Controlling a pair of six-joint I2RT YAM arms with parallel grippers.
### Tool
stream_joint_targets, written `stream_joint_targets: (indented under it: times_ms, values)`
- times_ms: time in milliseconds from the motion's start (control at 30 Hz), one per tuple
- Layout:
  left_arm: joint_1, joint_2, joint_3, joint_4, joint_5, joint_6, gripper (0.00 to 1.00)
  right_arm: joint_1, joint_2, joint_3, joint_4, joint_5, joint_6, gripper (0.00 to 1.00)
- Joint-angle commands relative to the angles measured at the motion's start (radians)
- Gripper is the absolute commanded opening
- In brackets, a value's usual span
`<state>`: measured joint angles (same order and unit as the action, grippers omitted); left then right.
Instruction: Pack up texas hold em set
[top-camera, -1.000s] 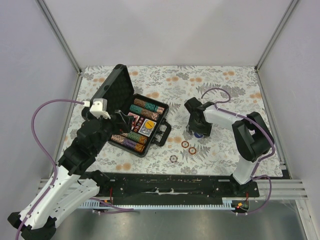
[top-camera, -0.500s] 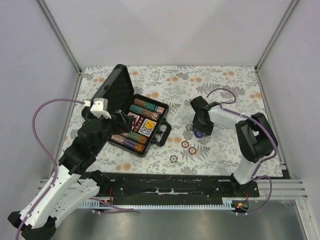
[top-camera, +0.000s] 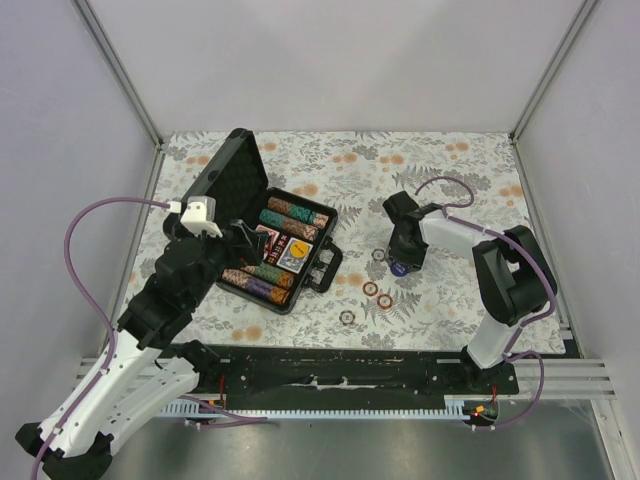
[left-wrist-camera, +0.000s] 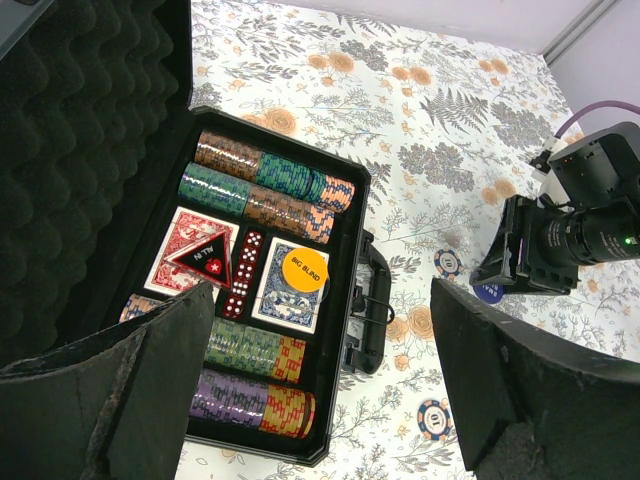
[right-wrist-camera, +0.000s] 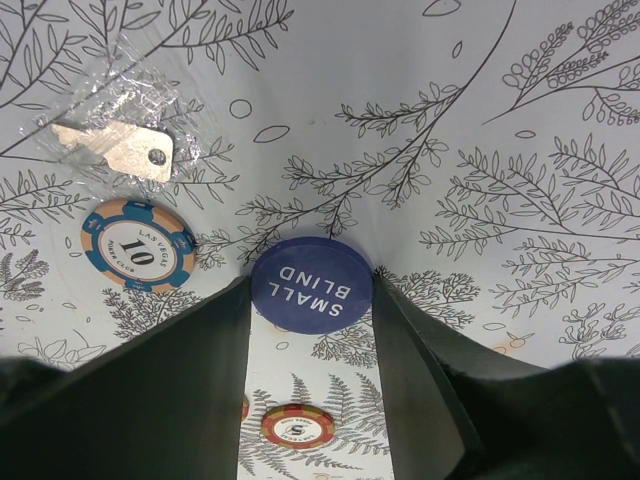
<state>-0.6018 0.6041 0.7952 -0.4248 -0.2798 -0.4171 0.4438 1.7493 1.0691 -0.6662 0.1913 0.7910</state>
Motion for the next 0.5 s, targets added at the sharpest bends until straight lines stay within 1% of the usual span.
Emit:
stream_joint_targets:
  times_ms: [0,133,233,367,467]
  values:
    - [-0.001,-0.007,0.007,0.008,-0.009,0.041,0.94,0.006,-0.025,0.038,0.014,-0.049,-0.001,0.51]
    - [-0.001,-0.013,0.007,0.006,-0.013,0.043,0.95,0.048,-0.054,0.126,-0.004,-0.064,-0.003,0.51]
    - [-0.001,-0.015,0.007,0.006,-0.018,0.041,0.94,0.11,-0.04,0.221,-0.016,-0.067,-0.001,0.51]
    - [-0.003,-0.029,0.007,-0.003,-0.036,0.04,0.94,0.199,0.024,0.371,-0.015,-0.072,0.001,0.51]
    - [-0.001,-0.046,0.007,-0.017,-0.062,0.037,0.94,0.262,0.1,0.489,0.007,-0.073,-0.004,0.52]
